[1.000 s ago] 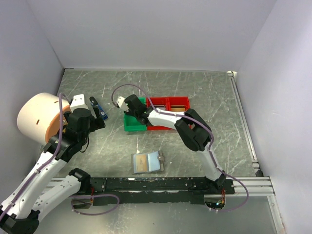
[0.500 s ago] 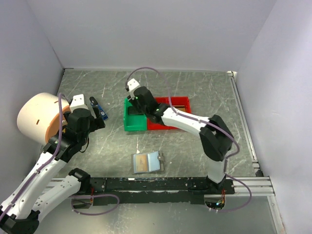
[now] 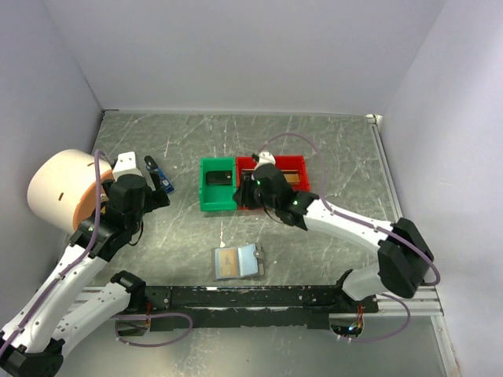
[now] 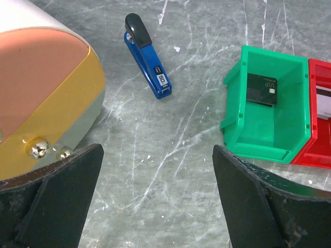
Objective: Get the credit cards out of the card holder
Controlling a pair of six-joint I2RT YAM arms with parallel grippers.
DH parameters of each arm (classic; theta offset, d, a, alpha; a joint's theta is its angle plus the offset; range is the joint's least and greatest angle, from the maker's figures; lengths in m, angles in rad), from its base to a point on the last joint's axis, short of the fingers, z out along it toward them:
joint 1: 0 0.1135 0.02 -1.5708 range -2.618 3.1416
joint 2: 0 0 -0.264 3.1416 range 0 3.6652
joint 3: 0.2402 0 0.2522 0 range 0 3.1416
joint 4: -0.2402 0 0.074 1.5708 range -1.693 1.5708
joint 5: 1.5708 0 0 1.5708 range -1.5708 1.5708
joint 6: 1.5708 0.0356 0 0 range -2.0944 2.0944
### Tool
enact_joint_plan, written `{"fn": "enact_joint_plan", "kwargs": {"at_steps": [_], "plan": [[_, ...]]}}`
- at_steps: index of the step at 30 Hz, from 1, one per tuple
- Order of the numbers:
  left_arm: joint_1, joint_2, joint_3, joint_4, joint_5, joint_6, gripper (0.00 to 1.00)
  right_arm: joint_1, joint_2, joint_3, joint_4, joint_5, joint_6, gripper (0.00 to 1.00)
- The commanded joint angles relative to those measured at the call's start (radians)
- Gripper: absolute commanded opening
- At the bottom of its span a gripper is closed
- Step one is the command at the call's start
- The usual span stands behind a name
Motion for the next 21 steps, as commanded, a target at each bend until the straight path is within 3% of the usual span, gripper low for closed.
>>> {"fn": "enact_joint_plan", "kwargs": {"at_steps": [1,7,10,21], "plan": [[0.009,0.008,0.012,-0.006,0.012,0.015,0.99,0.088,-0.098,-0.156,0.006,-0.043,0.247,0.38],[0.01,0.029,0.013,-0.011,0.014,0.014,0.99,0.35,-0.105,-0.186,-0.12,0.192,0.351,0.41],[0.011,0.038,0.015,-0.014,0.013,0.014,0.99,0.449,-0.077,-0.175,-0.155,0.29,0.406,0.49],[0.011,0.037,0.013,-0.016,0.003,0.012,0.99,0.515,0.123,-0.004,-0.304,0.402,0.401,0.64]]}}
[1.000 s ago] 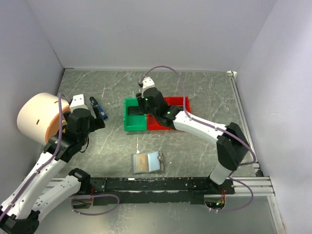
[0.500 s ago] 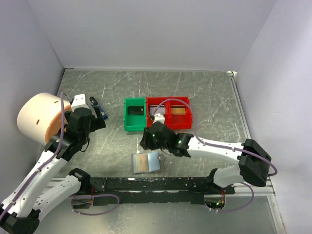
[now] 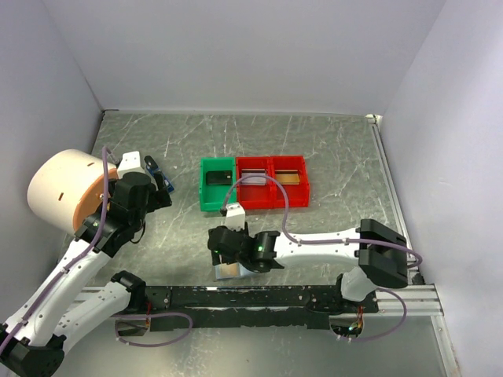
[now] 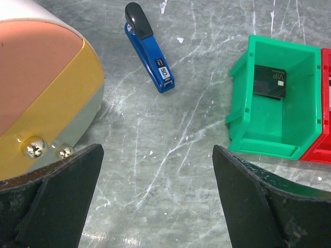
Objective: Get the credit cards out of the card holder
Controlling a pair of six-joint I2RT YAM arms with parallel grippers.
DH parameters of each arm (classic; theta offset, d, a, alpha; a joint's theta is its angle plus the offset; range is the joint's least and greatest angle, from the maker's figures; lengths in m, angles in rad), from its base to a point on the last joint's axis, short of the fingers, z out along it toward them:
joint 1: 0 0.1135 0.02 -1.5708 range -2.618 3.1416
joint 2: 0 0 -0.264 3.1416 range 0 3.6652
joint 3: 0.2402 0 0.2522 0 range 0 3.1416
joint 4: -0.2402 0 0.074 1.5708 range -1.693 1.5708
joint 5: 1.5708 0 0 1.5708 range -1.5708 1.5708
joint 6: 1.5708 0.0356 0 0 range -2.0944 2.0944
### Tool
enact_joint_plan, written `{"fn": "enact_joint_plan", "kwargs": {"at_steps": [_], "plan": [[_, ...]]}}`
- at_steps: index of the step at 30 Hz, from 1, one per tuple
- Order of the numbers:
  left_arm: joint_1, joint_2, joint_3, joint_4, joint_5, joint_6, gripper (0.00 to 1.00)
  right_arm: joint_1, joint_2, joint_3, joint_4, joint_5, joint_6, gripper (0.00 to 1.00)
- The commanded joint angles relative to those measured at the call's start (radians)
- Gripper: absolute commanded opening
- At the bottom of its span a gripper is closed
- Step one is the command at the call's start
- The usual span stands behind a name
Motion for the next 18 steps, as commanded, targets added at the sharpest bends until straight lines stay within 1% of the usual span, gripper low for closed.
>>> {"fn": "enact_joint_plan", "kwargs": {"at_steps": [1,6,11,14,18], "plan": [[0.009,-0.008,0.014,-0.008,-0.004,0.012,0.99,0.007,0.045,0.065,-0.087,0.085,0.031,0.64],[0.009,-0.01,0.012,-0.006,-0.001,0.013,0.98,0.007,0.094,0.118,-0.161,0.093,0.086,0.63],[0.009,-0.001,0.012,-0.005,0.005,0.016,0.98,0.006,0.13,0.123,-0.217,0.097,0.147,0.58],[0.009,0.002,0.014,-0.007,0.007,0.015,0.98,0.006,0.145,0.118,-0.22,0.084,0.161,0.57],[0.009,-0.002,0.012,-0.006,0.009,0.013,0.98,0.006,0.162,0.1,-0.181,0.05,0.145,0.58]]}}
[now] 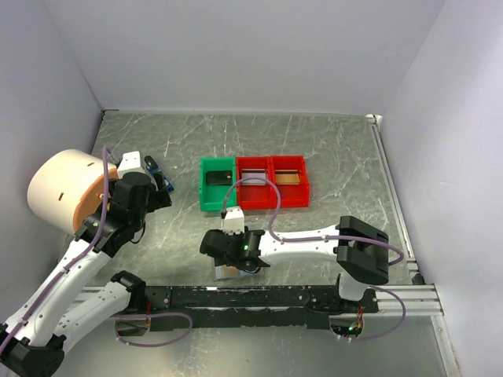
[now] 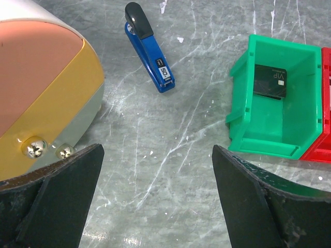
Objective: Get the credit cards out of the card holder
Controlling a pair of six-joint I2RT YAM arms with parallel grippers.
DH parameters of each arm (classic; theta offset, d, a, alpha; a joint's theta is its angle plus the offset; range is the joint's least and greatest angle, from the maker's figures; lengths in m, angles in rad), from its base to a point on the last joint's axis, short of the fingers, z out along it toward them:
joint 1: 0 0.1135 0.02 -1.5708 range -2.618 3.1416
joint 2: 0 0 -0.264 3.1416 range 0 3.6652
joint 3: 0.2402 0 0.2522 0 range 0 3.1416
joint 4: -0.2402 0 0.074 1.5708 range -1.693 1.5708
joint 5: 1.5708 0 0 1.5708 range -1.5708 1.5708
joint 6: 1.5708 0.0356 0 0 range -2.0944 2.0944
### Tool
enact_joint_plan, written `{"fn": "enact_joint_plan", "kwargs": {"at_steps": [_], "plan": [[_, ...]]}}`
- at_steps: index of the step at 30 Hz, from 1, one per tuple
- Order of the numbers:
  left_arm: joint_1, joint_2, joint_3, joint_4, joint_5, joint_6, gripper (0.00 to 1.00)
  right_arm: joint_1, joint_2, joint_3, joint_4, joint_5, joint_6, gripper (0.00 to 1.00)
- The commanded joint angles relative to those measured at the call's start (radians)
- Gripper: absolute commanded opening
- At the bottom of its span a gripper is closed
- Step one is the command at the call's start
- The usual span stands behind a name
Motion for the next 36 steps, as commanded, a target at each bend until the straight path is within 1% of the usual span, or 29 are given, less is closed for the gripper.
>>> {"fn": "enact_joint_plan", "kwargs": {"at_steps": [1,7,11,14,16,21,23,26,29,31,36], "plan": [[0.009,-0.004,0.012,-0.004,0.007,0.012,0.98,0.004,0.022,-0.008,0.013,-0.005,0.021,0.58],[0.009,-0.008,0.01,-0.001,0.011,0.015,0.98,0.005,0.057,0.003,0.038,-0.029,0.027,0.6],[0.009,-0.006,0.01,-0.002,0.013,0.015,0.98,0.003,0.099,0.021,0.016,-0.026,0.051,0.61],[0.009,-0.008,0.011,-0.003,0.008,0.014,0.98,-0.004,0.119,0.006,0.019,-0.041,0.074,0.61],[0.009,-0.009,0.01,-0.002,0.007,0.014,0.98,-0.012,0.114,-0.032,0.048,-0.064,0.088,0.6],[0.009,-0.009,0.008,-0.001,0.012,0.015,0.98,-0.042,0.049,-0.168,0.183,-0.131,0.103,0.52],[0.009,-0.007,0.008,0.001,0.016,0.016,0.97,-0.048,0.034,-0.19,0.2,-0.135,0.109,0.49],[0.01,-0.002,0.01,-0.002,0.017,0.015,0.97,-0.051,0.041,-0.179,0.177,-0.132,0.102,0.5],[0.009,0.001,0.01,-0.002,0.016,0.015,0.97,-0.05,0.074,-0.139,0.144,-0.13,0.076,0.57],[0.009,0.001,0.01,-0.001,0.014,0.017,0.97,-0.049,0.097,-0.108,0.121,-0.121,0.062,0.59],[0.009,0.0,0.009,-0.002,0.009,0.015,0.97,-0.044,0.159,-0.01,0.011,-0.079,0.069,0.61]]}}
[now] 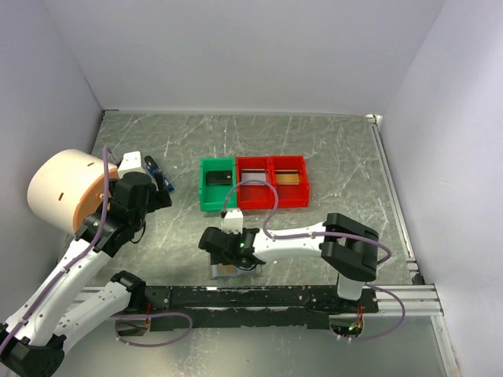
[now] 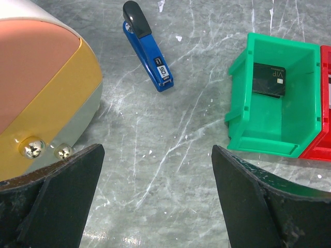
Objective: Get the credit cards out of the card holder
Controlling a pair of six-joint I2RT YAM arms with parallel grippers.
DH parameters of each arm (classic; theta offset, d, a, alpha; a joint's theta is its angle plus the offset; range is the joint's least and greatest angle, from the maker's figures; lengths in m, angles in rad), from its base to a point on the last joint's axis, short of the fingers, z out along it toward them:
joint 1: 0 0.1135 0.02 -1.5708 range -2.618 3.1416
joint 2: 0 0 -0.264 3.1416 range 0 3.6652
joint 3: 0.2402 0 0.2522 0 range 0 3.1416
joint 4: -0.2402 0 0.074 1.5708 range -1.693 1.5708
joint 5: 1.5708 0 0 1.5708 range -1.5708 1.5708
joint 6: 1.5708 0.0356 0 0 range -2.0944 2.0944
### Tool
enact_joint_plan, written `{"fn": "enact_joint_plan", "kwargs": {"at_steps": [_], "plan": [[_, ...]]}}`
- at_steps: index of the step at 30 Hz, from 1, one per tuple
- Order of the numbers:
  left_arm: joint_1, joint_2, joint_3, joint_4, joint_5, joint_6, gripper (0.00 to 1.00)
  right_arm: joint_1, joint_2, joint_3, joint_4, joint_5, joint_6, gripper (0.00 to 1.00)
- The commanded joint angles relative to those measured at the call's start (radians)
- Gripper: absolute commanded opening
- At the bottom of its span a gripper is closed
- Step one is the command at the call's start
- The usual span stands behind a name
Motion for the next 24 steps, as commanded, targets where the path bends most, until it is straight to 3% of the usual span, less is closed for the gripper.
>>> {"fn": "enact_joint_plan", "kwargs": {"at_steps": [1,10,18,24], "plan": [[0.009,-0.003,0.01,-0.002,-0.001,0.013,0.97,0.002,0.104,0.04,-0.128,0.019,0.015,0.61],[0.009,-0.002,0.009,-0.001,0.002,0.015,0.97,0.005,0.154,0.094,-0.246,0.06,0.037,0.61],[0.009,0.001,0.009,-0.001,0.005,0.016,0.97,0.006,0.166,0.082,-0.215,0.033,0.026,0.62],[0.01,-0.005,0.008,0.0,0.01,0.015,0.97,-0.019,0.088,-0.069,0.005,-0.058,-0.001,0.54]]}}
